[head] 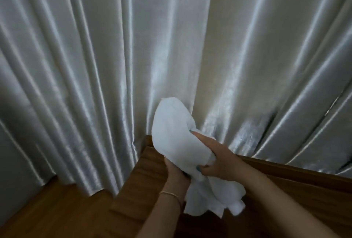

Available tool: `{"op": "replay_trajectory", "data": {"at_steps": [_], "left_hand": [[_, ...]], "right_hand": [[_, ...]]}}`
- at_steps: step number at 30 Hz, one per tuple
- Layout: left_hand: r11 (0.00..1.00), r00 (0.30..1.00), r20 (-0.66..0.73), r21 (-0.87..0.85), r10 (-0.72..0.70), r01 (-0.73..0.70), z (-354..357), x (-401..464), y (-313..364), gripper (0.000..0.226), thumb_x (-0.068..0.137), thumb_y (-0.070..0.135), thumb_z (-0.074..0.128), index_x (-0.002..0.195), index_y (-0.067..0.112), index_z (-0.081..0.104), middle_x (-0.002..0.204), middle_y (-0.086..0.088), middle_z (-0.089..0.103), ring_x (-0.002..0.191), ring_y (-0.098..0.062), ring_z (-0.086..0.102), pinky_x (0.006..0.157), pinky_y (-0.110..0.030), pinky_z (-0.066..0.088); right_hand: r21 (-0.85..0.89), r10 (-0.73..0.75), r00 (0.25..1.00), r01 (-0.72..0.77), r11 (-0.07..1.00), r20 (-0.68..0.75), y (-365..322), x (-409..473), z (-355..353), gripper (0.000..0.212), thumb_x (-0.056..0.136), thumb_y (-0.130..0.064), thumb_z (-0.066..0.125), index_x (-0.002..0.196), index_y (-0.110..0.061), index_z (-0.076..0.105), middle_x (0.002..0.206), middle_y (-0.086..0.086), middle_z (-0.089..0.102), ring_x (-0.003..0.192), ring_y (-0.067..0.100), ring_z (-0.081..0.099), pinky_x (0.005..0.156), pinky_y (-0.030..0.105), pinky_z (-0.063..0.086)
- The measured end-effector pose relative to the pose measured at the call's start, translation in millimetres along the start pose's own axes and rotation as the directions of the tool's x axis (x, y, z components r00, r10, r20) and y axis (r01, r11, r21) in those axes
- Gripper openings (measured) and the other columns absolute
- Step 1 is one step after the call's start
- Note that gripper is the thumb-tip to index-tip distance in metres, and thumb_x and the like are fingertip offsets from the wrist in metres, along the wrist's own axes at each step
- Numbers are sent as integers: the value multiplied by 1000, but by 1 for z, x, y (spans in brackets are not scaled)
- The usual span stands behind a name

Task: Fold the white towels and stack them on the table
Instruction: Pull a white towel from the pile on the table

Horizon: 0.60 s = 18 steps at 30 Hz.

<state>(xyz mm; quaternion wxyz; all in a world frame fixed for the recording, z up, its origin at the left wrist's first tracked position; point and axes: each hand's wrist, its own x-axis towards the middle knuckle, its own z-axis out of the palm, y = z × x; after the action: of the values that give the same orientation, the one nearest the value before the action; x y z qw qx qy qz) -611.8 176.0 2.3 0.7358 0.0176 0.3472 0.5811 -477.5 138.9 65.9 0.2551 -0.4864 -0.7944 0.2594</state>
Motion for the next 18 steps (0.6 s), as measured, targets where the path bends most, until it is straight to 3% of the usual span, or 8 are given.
{"op": "replay_trajectory", "data": {"at_steps": [5, 8, 10, 12, 14, 16, 17, 18], "left_hand": [[998, 999, 35, -53, -26, 28, -21, 59, 34, 56, 100, 53, 10, 99, 24, 57, 94, -1, 55, 81, -18, 54, 73, -34, 44], [993, 995, 99, -113, -12, 24, -22, 87, 51, 48, 99, 51, 26, 129, 23, 51, 95, -8, 67, 84, -24, 64, 70, -35, 54], [990, 989, 141, -131, -36, 55, -31, 103, 62, 47, 88, 55, 48, 119, 21, 57, 95, -16, 75, 98, -36, 63, 77, -47, 55], [976, 968, 123, 49, -217, 213, -47, 117, 74, 47, 91, 50, 51, 123, 16, 56, 115, -20, 69, 117, -38, 52, 96, -51, 45], [812, 936, -152, 467, -318, 351, -71, 131, 84, 46, 95, 29, 52, 134, 4, 49, 137, -20, 54, 129, -34, 46, 109, -43, 36], [496, 926, -376, 808, 23, 316, -106, 157, 95, 56, 87, 12, 62, 137, -5, 43, 141, -23, 47, 129, -36, 46, 108, -44, 39], [430, 912, -369, 863, 179, 265, -117, 165, 101, 65, 84, 7, 63, 140, -7, 35, 144, -25, 42, 131, -38, 44, 107, -46, 40], [467, 894, -332, 869, 302, 165, -124, 171, 106, 73, 82, 3, 61, 144, -6, 26, 148, -25, 37, 133, -37, 40, 108, -47, 39]], "right_hand": [[-174, -49, 997, 57, 983, 53, -5, 69, 31, 93, 75, -10, 73, 141, -43, 17, 149, -3, 34, 137, 12, 28, 111, 21, 21], [-340, -32, 995, 61, 938, 92, 2, 108, 36, 97, 75, -16, 73, 144, -48, 13, 156, 4, 26, 144, 19, 21, 115, 44, 24], [-416, -11, 995, 52, 908, 101, 11, 129, 50, 99, 76, -18, 71, 143, -53, 7, 158, 5, 20, 144, 23, 22, 109, 51, 30], [-489, 45, 996, -3, 872, 76, 27, 140, 73, 95, 81, -19, 67, 145, -50, 4, 158, 6, 17, 141, 27, 26, 107, 53, 32], [-589, 181, 983, -135, 797, 19, 54, 144, 101, 87, 89, -22, 59, 147, -49, 0, 158, 6, 14, 138, 29, 27, 110, 57, 25], [-626, 307, 952, -238, 742, 2, 83, 144, 127, 81, 93, -25, 55, 148, -47, 1, 158, 7, 12, 140, 30, 24, 112, 58, 21], [-616, 350, 936, -265, 742, 19, 97, 144, 136, 76, 94, -30, 53, 148, -48, 3, 159, 7, 10, 142, 31, 21, 111, 59, 22], [-589, 382, 923, -286, 756, 42, 108, 144, 144, 70, 96, -36, 49, 147, -50, 4, 160, 6, 7, 144, 32, 17, 110, 59, 24]]}}
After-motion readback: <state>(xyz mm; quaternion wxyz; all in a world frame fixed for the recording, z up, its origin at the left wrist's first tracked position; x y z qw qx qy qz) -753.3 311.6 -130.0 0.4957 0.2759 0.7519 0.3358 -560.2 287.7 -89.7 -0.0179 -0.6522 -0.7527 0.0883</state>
